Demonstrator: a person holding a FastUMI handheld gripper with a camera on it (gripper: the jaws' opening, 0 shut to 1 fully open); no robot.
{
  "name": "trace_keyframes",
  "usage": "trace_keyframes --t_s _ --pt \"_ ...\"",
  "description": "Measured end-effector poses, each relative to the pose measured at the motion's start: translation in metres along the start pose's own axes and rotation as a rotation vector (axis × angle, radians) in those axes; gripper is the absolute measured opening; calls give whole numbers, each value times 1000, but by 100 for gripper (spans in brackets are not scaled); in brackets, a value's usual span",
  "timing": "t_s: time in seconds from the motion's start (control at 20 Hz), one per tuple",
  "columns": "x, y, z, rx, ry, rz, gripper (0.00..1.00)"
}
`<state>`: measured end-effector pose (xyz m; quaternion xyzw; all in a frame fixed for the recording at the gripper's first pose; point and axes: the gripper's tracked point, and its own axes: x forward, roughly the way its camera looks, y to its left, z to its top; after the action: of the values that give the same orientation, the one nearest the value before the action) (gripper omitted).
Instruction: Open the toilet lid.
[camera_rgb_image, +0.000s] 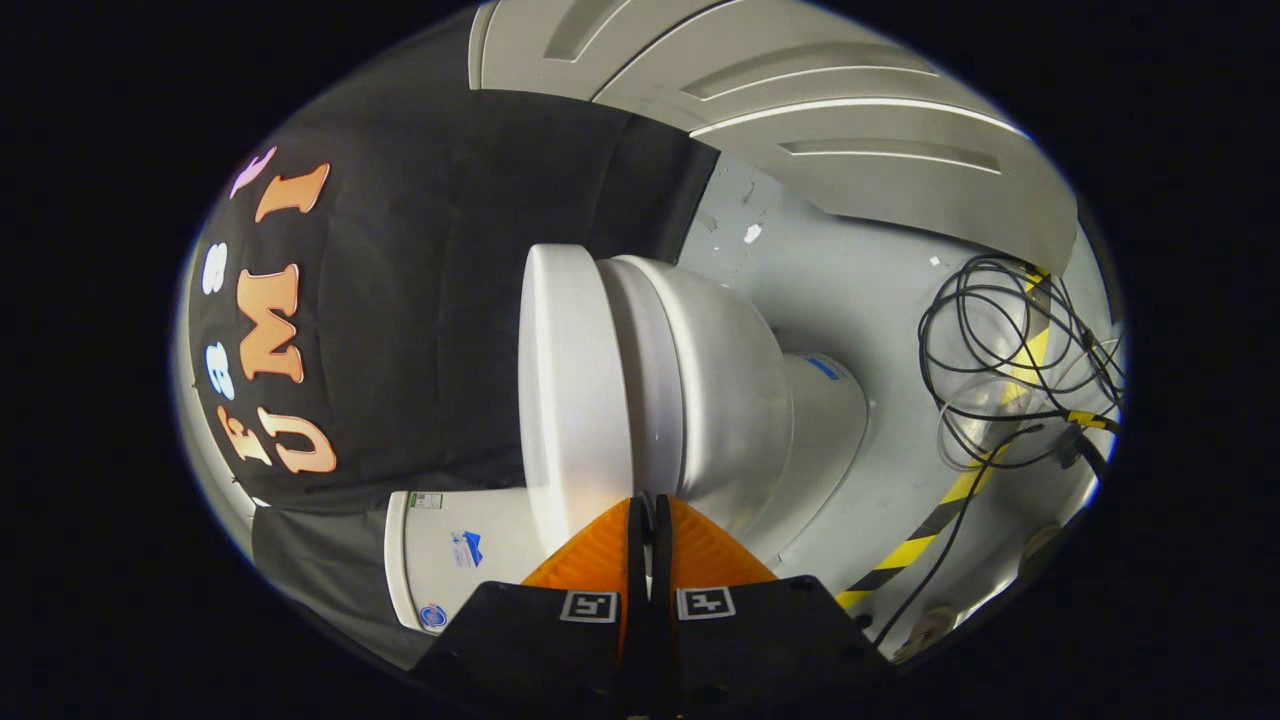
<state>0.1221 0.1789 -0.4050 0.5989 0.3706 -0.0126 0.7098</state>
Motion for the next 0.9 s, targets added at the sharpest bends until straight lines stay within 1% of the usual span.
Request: trace_keyframes --t_s 0.3,0.6,0.7,0.9 --pt "1 3 1 -4 -3 -4 8" --pt "1 9 4 -106 -54 -68 8" --pt "5 15 12 -162 -101 -79 8" --pt "-4 45 11 -317 -142 -88 8"
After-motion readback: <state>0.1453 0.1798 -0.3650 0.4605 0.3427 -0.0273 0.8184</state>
